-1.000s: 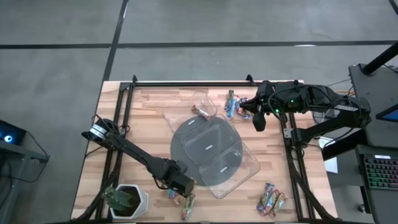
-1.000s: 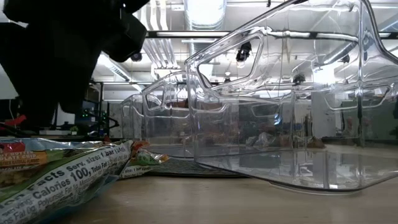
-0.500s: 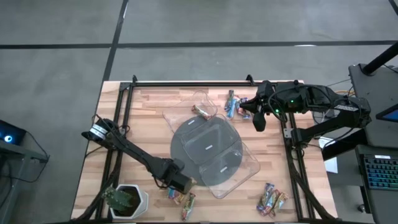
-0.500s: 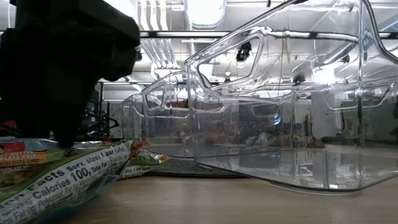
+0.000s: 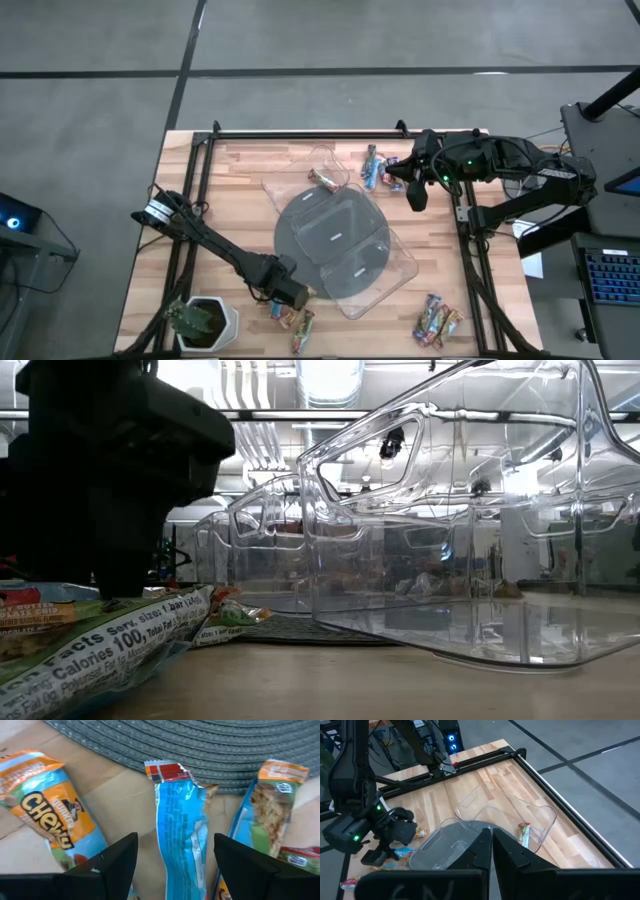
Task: Pick and place Granola Bars by type
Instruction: Put the red granola bar into the top transparent bin
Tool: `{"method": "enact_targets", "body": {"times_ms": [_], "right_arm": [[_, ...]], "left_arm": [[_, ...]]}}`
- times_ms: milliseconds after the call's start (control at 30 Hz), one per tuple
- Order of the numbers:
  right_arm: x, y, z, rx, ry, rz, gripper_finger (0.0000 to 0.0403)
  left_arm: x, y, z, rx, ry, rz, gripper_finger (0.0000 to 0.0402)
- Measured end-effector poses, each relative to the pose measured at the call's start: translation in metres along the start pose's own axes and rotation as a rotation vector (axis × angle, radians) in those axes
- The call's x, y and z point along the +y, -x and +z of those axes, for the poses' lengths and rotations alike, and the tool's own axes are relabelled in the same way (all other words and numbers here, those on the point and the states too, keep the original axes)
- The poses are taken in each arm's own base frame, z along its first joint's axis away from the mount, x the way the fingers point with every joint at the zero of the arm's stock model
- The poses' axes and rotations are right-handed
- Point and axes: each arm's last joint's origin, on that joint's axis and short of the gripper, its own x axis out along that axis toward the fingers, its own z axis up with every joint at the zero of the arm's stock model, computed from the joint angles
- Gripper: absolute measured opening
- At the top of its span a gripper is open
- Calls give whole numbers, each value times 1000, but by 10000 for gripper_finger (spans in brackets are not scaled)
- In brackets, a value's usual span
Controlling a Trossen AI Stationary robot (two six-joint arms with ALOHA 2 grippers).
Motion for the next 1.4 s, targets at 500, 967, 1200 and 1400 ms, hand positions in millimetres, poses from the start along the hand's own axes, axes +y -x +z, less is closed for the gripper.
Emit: {"method": "enact_targets", "body": {"times_ms": [500,967,1200,1400], "right_arm": [[-1,0,0,-8,0,-22,8],[-1,0,0,-9,14,-25,8],[-1,0,0,-9,15,-25,8],[-1,0,0,-9,18,-25,8]], "left_arm": [[9,-9,1,9,23,-3,157],[2,-1,3,27,22,-50,83],[-2,7,4,29,4,-61,70],[-13,22,6,68,-41,-71,69]]}}
